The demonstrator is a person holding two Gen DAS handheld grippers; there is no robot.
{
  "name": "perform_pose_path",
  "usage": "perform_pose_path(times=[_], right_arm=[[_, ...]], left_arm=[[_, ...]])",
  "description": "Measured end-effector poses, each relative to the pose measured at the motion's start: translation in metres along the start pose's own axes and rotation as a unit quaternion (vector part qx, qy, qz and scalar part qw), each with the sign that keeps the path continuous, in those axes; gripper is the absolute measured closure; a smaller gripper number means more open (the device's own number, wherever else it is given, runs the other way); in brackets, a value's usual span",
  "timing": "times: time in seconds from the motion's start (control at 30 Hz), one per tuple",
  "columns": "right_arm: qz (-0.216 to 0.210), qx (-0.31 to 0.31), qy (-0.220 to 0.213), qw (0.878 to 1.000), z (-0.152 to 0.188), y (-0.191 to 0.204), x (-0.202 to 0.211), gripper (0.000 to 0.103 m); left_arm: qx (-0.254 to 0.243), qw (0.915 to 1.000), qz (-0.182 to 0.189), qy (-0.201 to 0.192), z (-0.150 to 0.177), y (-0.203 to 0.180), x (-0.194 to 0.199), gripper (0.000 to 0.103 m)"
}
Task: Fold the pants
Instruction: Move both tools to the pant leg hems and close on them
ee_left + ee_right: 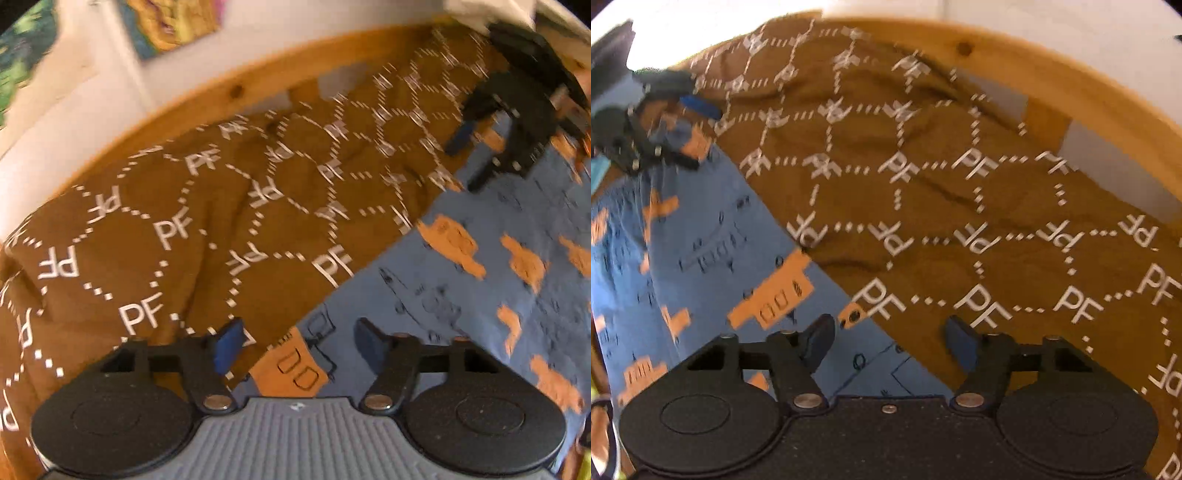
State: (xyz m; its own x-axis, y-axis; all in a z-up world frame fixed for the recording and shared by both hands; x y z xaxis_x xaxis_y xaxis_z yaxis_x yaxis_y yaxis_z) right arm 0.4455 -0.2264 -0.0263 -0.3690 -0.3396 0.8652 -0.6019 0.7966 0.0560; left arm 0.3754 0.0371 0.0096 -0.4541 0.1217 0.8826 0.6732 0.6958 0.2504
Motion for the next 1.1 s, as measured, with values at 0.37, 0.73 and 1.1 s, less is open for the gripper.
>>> perform_pose_path(times=[0.37,0.73,1.1], right_arm=[[0.022,0.052,0.039,0.998,0.008,0.018,-0.001,0.1],[0.177,0.047,-0.034,0.983,-0.019,0.012,0.032,0.103],[0.233,0.03,-0.025,0.972,-0.069,-0.014,-0.012,0.103]], left_arm=[[-0.021,0.9977,-0.046,0.046,0.006,-0.003,-0.002,0.102],[0.082,0.9879,-0.13,-0.021,-0.014,0.025,0.042,0.103],[0.144,0.9797,-0.139,0.012,-0.021,0.056,-0.005,0.102]])
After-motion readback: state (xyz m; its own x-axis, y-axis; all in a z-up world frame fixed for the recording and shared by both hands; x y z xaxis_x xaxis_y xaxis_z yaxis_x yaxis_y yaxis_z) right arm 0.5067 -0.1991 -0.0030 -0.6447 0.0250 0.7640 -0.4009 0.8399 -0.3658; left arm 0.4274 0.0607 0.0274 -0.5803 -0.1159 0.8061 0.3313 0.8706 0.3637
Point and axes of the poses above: each gripper's, at about its wrist camera, not at the fingertips, and x roughly against the way its jaws point, y to its left, z to its underside, the point moved 7 cm from there along -x, roughly the way its jaws point, and after that the axes turned 9 degrees about y, right-handed, at the moved point
